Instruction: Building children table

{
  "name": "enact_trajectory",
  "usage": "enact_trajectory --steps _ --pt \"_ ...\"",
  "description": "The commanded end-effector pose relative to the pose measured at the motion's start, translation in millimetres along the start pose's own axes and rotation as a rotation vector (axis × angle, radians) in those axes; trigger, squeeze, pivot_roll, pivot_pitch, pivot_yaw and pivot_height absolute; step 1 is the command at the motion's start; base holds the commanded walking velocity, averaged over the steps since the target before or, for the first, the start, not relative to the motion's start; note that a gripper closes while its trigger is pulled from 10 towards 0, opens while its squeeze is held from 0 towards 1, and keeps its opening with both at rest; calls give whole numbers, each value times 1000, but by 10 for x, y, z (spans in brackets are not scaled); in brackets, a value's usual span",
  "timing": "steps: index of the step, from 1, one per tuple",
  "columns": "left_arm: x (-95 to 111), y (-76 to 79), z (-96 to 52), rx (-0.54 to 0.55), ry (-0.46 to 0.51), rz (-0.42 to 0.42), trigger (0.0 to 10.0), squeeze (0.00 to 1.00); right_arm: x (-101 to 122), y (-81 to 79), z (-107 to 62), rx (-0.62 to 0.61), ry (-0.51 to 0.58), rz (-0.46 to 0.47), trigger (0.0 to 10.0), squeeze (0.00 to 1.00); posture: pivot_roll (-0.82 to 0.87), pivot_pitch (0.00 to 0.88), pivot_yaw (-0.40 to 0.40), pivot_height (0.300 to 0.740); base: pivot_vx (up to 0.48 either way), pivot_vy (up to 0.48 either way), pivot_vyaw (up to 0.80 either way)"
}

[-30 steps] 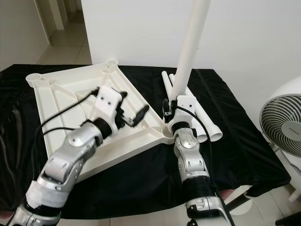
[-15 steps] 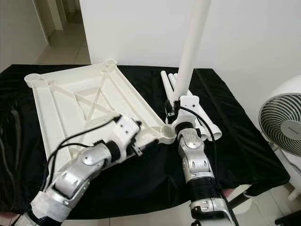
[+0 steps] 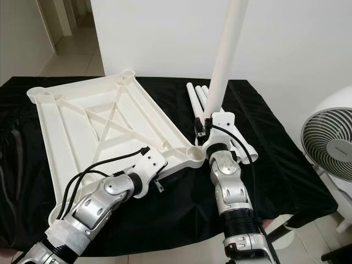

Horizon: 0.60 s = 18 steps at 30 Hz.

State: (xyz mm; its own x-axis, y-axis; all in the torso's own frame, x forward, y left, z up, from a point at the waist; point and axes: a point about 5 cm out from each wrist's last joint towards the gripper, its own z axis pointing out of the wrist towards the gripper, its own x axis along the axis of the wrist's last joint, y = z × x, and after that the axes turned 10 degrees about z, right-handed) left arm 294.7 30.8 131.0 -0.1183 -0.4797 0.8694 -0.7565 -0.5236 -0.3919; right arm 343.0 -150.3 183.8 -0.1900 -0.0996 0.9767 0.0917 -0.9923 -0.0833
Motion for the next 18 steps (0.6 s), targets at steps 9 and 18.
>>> enact_trajectory --steps 9,18 --pt "-175 -64 -25 46 -111 10 0 0 57 40 6 -18 19 -5 10000 0 13 47 -7 740 0 0 0" --pt "-176 -93 -100 -18 -141 70 0 0 63 50 13 -26 20 -9 10000 0 13 47 -1 740 0 0 0"
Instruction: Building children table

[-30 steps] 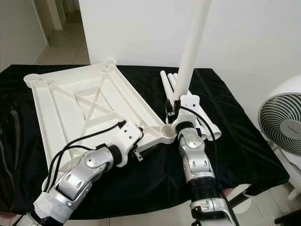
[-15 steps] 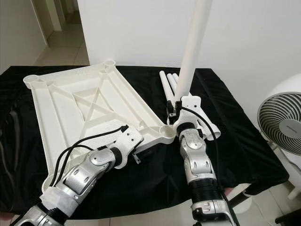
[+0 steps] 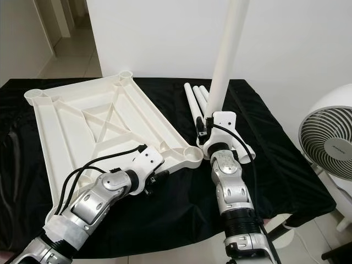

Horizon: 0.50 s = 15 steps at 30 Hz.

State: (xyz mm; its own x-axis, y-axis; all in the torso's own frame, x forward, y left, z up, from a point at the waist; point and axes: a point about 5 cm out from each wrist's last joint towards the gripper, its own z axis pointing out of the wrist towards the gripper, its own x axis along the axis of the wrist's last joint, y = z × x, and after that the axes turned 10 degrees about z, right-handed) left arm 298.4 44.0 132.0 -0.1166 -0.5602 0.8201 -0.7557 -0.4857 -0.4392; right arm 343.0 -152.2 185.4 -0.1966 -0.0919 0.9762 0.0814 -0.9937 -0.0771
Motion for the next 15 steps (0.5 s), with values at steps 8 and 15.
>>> enact_trajectory --steps 8,15 --pt "-218 39 -183 -70 -101 59 0 0 49 40 8 -19 15 -1 10000 0 13 52 2 740 0 0 0" --pt "-341 33 -365 -103 -139 92 0 0 14 -6 2 28 -11 3 10000 0 23 53 -6 740 0 0 0"
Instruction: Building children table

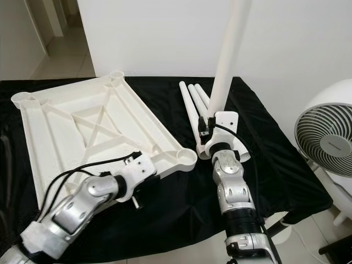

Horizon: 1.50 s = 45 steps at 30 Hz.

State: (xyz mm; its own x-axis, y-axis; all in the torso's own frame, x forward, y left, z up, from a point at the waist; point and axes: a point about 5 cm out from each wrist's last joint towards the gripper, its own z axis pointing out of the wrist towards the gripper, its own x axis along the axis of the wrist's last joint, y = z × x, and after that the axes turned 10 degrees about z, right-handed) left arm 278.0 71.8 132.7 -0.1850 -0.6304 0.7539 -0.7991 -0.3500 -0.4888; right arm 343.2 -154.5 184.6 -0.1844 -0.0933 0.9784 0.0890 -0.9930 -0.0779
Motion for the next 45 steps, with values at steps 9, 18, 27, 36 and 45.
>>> enact_trajectory --steps 9,18,27,36,45 --pt "-135 -14 18 2 -94 8 10000 0 -52 -269 -30 191 -54 18 10000 0 21 48 -20 740 0 0 0" --pt "-77 -1 12 -16 -67 27 10000 0 -113 -344 -109 280 -89 0 10000 0 18 40 -25 740 0 0 0" --pt "-49 -10 2 -13 -53 33 10000 0 -225 -239 -217 260 -147 11 10000 0 15 29 -26 740 0 0 0" --pt "-47 -9 -1 -11 -51 30 10000 0 -254 -229 -251 267 -164 7 10000 0 15 29 -26 740 0 0 0" --pt "-17 -7 -4 -27 -30 5 10000 1000 -388 -257 -377 343 -190 -3 10000 0 12 36 -24 740 0 0 0"
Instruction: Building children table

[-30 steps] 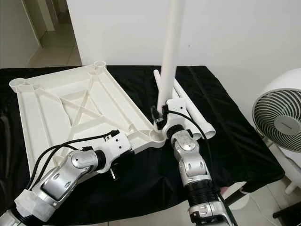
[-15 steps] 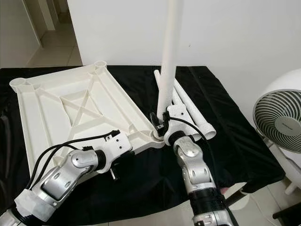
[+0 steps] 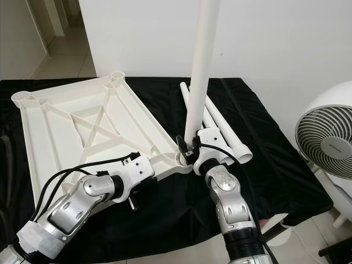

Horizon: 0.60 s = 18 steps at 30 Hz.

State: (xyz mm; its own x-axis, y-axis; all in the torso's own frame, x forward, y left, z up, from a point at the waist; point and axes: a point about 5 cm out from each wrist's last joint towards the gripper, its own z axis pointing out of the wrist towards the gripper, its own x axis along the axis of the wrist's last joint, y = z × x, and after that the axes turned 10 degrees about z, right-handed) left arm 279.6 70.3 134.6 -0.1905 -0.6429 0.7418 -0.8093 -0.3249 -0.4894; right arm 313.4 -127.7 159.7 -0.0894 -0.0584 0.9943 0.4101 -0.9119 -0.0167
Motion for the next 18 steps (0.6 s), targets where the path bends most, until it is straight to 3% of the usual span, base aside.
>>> enact_trajectory --steps 1,2,3,4,14,18 --pt "-38 10 -14 -4 -18 -10 10000 1000 -179 -3 -42 6 -84 22 10000 0 12 36 -24 740 0 0 0" --pt "-35 11 -18 -2 -21 -5 10000 1000 -177 -4 -35 8 -85 23 10000 0 19 41 -22 740 0 0 0" --pt "-31 10 -23 -2 -21 -1 10000 59 -174 -11 -28 18 -83 26 10000 0 19 41 -22 740 0 0 0" --pt "-28 9 -26 -2 -22 3 10000 0 -172 -16 -24 24 -81 28 10000 0 19 41 -22 740 0 0 0" --pt "112 -19 -51 -6 53 -32 10000 0 -158 -6 6 37 -61 33 10000 0 21 55 -18 740 0 0 0" --pt "245 -31 -80 -19 131 -84 10000 0 -172 13 36 37 -56 53 10000 0 21 56 -17 740 0 0 0"
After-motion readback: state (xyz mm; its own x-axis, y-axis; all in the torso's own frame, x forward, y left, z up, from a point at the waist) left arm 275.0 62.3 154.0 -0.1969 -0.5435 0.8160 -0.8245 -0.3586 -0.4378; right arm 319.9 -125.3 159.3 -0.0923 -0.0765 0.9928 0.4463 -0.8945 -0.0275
